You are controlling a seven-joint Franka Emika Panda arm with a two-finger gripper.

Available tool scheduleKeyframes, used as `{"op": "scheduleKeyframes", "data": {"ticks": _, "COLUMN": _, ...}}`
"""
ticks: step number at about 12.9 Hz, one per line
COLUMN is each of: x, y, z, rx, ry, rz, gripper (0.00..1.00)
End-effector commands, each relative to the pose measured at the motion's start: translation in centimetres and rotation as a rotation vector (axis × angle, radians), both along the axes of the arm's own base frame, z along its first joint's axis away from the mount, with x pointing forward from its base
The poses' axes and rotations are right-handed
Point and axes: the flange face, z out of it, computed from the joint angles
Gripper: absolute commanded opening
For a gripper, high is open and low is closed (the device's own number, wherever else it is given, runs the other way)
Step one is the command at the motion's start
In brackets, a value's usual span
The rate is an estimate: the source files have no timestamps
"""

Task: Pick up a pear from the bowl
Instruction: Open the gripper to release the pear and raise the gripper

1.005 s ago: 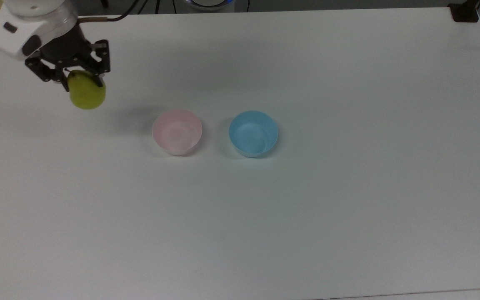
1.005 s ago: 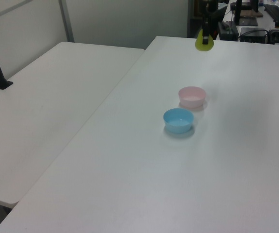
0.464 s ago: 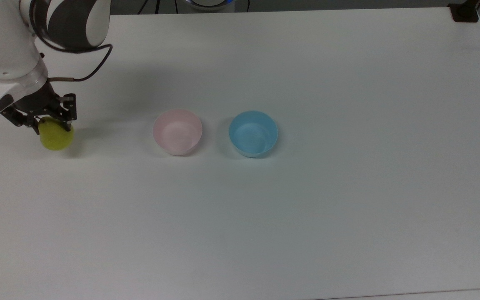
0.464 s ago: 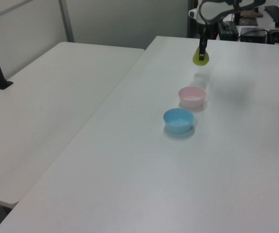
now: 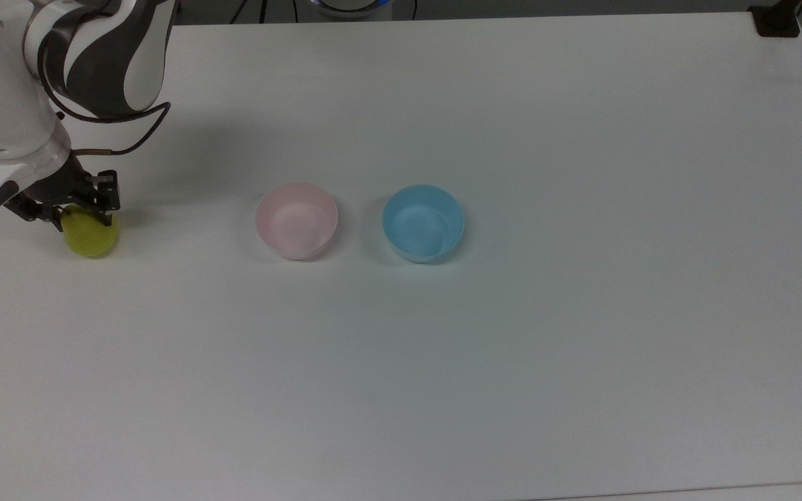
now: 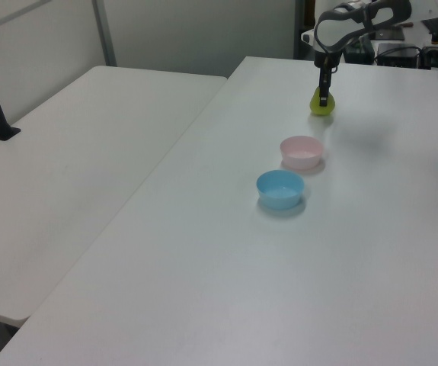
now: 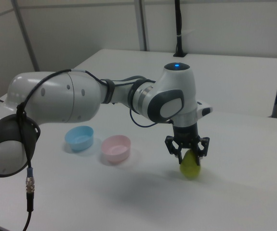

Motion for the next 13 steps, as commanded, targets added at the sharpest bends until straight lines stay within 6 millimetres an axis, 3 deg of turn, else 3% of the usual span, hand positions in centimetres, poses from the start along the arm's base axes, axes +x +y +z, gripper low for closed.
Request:
{"op": "scheduleKeyframes", "data": {"ticks": 1, "x": 0.3, "y": 0.0, "z": 0.7, "rx": 0.0, "ry": -0.017, "rz": 0.005, "gripper": 1.0}}
{"op": "scheduleKeyframes", "data": {"ticks": 3, "x": 0.1, "y": 0.4, "z": 4.1, "rx": -0.01, "ry": -0.049, "rz": 0.009, "gripper": 1.0}}
{"op": "scheduleKeyframes", "data": {"ticks": 5, "x": -0.4, "y": 2.4, "z": 8.0, "rx": -0.004, "ry": -0.064, "rz": 0.004, "gripper": 1.0}}
{"op": "scheduleKeyframes", "data": {"ticks": 8, "x": -1.7, "y": 9.6, "z": 16.9, "rx": 0.018, "ry": -0.061, "rz": -0.039, "gripper": 1.0}}
{"op": "scheduleKeyframes", "data": {"ticks": 9, "x": -2.8, "y": 13.1, "z": 20.6, "rx": 0.031, "ry": -0.061, "rz": -0.109, "gripper": 1.0}}
{"op": "scheduleKeyframes", "data": {"ticks": 11, "x": -5.5, "y": 17.9, "z": 25.0, "rx": 0.053, "ry": -0.036, "rz": -0.159, "gripper": 1.0}}
{"op": "scheduleKeyframes", "data": {"ticks": 13, "x": -9.1, "y": 23.8, "z": 27.7, "rx": 0.088, "ry": -0.022, "rz": -0.213, "gripper": 1.0}}
